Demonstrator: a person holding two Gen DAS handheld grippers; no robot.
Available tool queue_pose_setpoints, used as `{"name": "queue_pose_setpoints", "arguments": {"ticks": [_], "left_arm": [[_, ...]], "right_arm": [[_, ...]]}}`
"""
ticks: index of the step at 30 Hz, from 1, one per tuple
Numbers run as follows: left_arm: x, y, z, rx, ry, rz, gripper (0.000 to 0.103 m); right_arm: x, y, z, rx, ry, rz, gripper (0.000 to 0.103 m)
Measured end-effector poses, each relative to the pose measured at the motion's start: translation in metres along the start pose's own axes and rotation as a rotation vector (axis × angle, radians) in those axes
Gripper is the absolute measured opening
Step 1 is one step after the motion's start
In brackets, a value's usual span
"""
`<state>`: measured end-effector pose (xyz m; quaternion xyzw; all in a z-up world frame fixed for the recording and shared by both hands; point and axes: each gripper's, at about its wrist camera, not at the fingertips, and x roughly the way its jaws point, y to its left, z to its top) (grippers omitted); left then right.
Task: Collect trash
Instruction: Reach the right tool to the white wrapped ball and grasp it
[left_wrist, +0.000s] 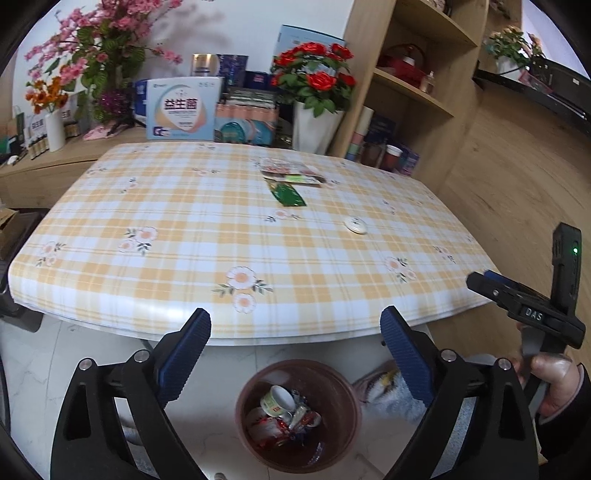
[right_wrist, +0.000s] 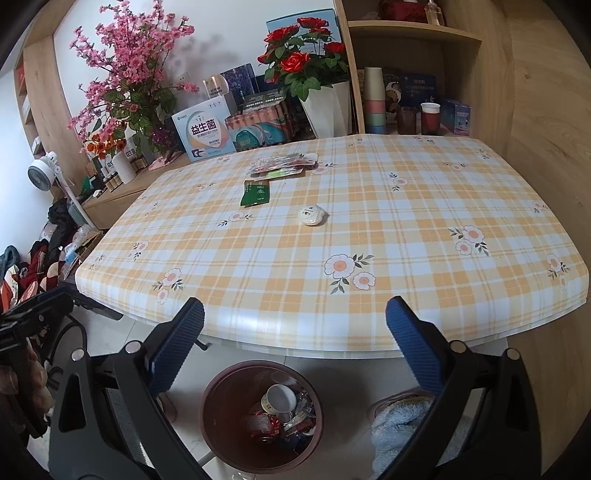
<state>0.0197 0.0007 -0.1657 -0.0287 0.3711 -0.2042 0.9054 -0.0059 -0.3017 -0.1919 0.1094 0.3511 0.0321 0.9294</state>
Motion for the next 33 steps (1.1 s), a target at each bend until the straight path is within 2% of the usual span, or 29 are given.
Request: {"name": "queue_pose_setpoints", "arguments": {"ticks": [12,18,22,28,30,31,33], "left_arm": [[0.004,0.034,0.020,-0.040,-0.034,0.134,0.097],[0.010,0.047,0.027,-0.058,-0.033,0.154,0.097],[0.018,0.051,0.032,-0.052,-0.023,0.160,0.097],[0.039,0.059,0.045,-0.051,0.006,0.169,0.097],[0.047,0.060,0.051,-0.044,0.014,0.173,0.097],[0.053,0.060,0.055,-0.041,0.018,0.175,0.097],[0.064,0.062,0.062,-0.037,0.024,0.174,0.097]], "right_arm": [[0.011,-0.009,0.005,0.004,0.020,-0.056,0.097],[0.021,-0.011,0.010,-0.011,0.032,-0.102,0.097],[0.036,-0.014,0.012,-0.014,0.062,-0.088,0.097],[0.065,-0.015,0.031,-0.091,0.083,-0.061,0.096],[0.078,-0.017,0.040,-0.110,0.095,-0.047,0.092],[0.086,-0.018,0.045,-0.120,0.106,-0.038,0.084],[0.105,-0.021,0.056,-0.148,0.129,-0.025,0.083]]}}
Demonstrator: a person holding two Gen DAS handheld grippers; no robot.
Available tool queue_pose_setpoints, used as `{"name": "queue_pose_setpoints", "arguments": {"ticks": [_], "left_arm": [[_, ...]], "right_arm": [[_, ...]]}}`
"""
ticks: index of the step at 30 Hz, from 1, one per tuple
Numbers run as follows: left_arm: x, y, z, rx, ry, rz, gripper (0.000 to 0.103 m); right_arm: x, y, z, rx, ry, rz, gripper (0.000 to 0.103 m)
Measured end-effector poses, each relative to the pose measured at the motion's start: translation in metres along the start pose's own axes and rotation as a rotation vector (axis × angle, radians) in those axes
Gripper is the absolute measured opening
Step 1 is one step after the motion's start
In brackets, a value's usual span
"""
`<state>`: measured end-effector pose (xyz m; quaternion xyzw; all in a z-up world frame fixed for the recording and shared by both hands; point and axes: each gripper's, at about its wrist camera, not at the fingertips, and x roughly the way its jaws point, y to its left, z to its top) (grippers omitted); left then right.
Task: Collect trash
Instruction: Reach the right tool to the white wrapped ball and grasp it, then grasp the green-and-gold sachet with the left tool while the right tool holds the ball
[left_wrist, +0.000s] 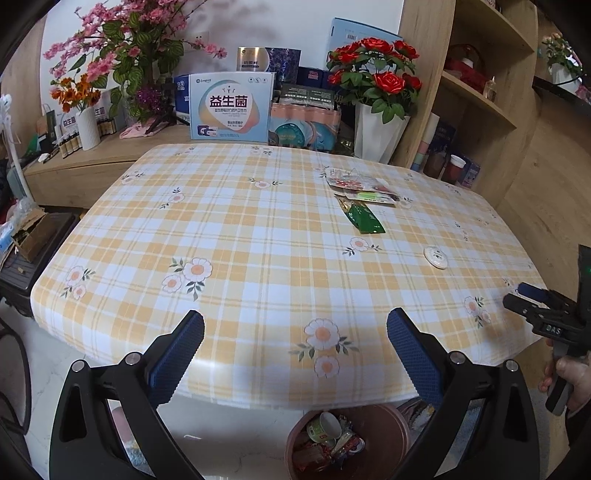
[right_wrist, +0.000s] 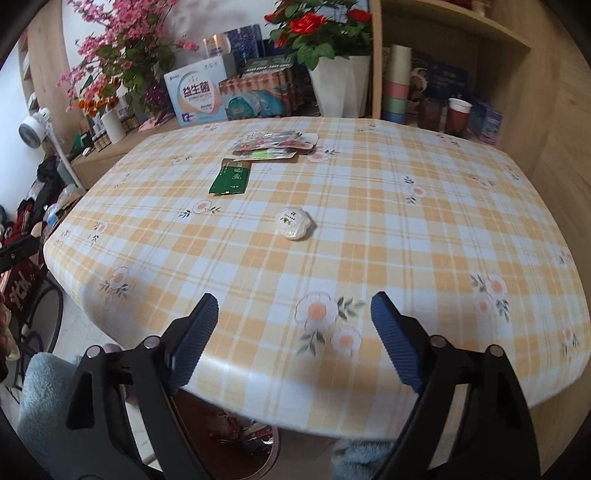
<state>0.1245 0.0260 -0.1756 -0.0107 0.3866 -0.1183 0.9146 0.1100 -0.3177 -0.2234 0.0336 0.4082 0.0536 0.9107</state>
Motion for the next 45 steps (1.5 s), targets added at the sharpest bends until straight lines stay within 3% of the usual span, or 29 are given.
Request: {"name": "queue_pose_setpoints", "arguments": {"ticks": [11,20,26,29,37,45], "left_arm": [[0.065,-0.011,0.038,0.016,0.037,-0.019,0.097],[0.106,-0.022,0.056,0.045,0.064,-0.047,0.097],[0.124,-0.033,0.062,0.064,0.081,-0.072,0.097],[0.134,-0.037,0.063,0.056,0.095,-0.092,0.097],[0.179,-0.060,0.080,-0.011,0.148,-0.150,0.097],[0.242,-0.102,0.111,0.090,0.194,-0.027,0.097]], "right_arm": [[0.099,-0.005,0.066,-0.127,0.112,0.051,0.072],[0.145,0.005,0.073,-0.234,0.207,0.068,0.057],[0.147,0.002,0.073,-0.240,0.204,0.090,0.040],[0.146,0.001,0.073,-0.241,0.200,0.104,0.040],[0.130,-0.017,0.086,-0.135,0.078,0.104,0.040],[0.124,-0.051,0.087,-0.022,0.051,0.080,0.040]]}}
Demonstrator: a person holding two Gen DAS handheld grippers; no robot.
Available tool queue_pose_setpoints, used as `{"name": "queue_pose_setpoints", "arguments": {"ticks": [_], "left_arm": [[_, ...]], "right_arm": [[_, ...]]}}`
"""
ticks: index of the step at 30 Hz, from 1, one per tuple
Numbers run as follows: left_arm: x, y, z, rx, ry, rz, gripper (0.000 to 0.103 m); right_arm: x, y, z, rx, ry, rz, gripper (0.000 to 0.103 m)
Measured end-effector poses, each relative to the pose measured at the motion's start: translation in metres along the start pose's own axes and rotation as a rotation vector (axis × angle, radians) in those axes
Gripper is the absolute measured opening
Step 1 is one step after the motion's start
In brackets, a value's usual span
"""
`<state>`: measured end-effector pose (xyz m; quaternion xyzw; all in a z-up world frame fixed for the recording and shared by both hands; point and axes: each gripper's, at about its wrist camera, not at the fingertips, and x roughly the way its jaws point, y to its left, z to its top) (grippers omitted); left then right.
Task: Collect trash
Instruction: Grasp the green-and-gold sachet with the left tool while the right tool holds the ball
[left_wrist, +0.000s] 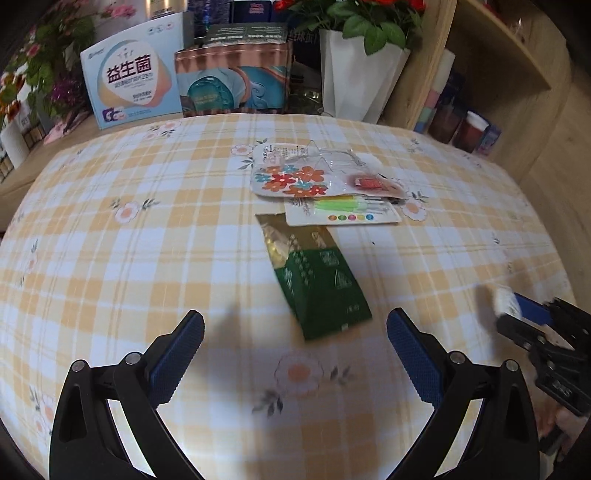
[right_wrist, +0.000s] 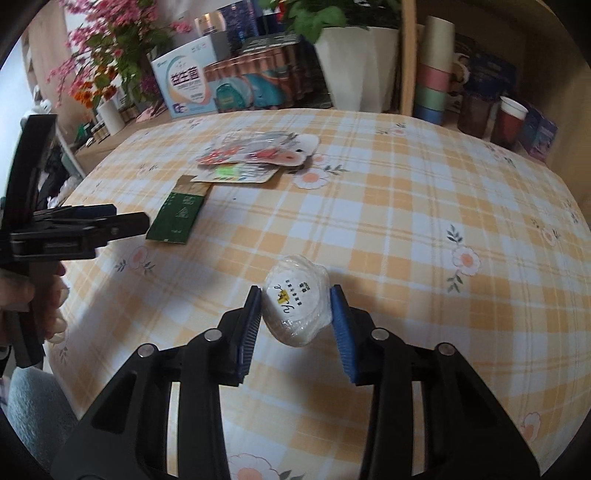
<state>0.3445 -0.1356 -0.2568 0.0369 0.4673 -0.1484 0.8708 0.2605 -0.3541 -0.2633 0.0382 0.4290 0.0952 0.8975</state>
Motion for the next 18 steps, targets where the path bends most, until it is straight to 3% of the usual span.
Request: {"name": "queue_pose_setpoints", "arguments": {"ticks": [5,13,15,17,18], "left_arm": [[0.026,-0.011,0.020,-0.026,0.038,0.037,0.097],[0.051,-0.016,0.031,-0.003,0.071,0.179,0.096],[0.051,-0.015,0.029,0.002,0.074,0.172,0.088],[0.047,-0.013,0.026,-0.011,0.072,0.125,0.075],[0.043,-0.013,0.023,-0.001,0.074,0.114,0.064]], "right_arm": [[-0.006,-0.016,-0.006,0.060,-0.020,-0.006,0.040],[-0.017,-0.029,-0.012,0.141,-0.047,-0.011,0.040],[-0.019,-0.029,-0.015,0.150,-0.048,-0.010,0.040],[-0.022,-0.028,-0.016,0.154,-0.049,-0.008,0.040],[-0.024,-0.027,-0.017,0.158,-0.050,-0.004,0.040]]}}
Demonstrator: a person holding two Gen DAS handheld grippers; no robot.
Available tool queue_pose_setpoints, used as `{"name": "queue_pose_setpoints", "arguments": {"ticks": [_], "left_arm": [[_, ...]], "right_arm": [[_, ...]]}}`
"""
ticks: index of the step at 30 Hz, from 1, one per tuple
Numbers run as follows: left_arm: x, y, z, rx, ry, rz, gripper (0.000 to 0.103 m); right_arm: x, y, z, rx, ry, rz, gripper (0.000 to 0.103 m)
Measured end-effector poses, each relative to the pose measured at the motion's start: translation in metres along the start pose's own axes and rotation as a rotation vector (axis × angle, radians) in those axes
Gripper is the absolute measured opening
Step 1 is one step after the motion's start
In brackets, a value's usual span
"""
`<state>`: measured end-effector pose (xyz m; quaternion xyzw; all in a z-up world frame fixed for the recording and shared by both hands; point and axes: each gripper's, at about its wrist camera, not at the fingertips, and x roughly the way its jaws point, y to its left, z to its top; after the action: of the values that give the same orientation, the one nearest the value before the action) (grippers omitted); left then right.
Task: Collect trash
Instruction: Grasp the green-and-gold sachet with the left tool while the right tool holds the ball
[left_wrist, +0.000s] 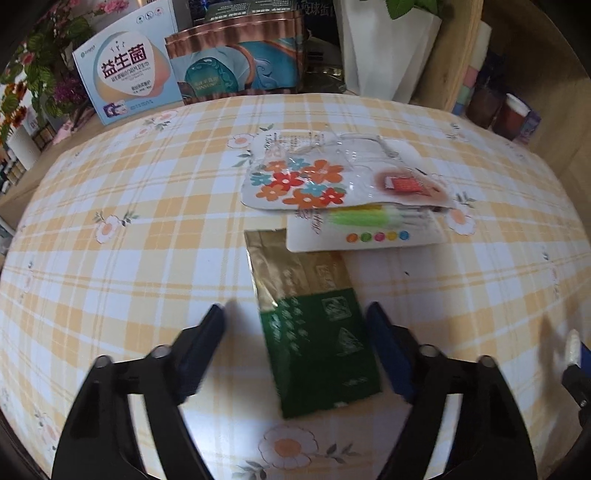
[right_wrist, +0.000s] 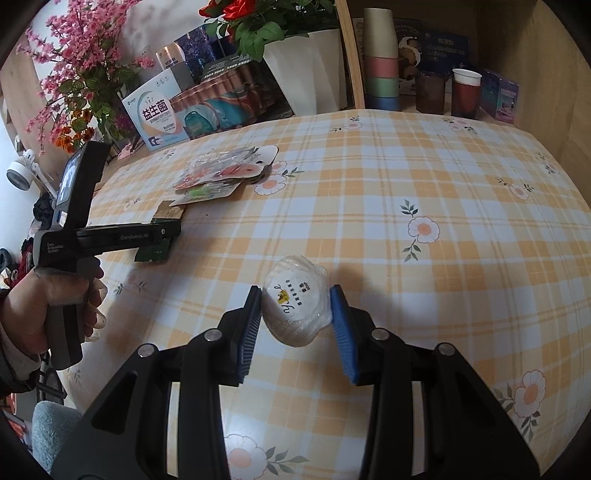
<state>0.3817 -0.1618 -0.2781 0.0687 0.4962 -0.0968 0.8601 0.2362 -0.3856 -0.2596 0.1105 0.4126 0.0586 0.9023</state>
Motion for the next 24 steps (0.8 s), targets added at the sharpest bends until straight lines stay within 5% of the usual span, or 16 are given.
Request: {"name": "queue_pose_setpoints", "arguments": {"ticks": [1,7,24], "left_arm": [[-0.003,0.000,-0.002,0.016,-0.001,-0.011,0.050],[-0.026,0.018,-0.037,0.041,0.015,-0.110,0.027],[-0.154,0.051,-0.105,0.041,-0.121,-0.225,0.023]], "right_arm": [[-0.003,0.001,-0.001,0.004,-0.002,0.005,0.040],[-0.018,0.011,-0.009,0.032,-0.016,0.038,0.040],[-0.066,0.064,-0.046,0.008,-0.025,0.073,0.040]]}}
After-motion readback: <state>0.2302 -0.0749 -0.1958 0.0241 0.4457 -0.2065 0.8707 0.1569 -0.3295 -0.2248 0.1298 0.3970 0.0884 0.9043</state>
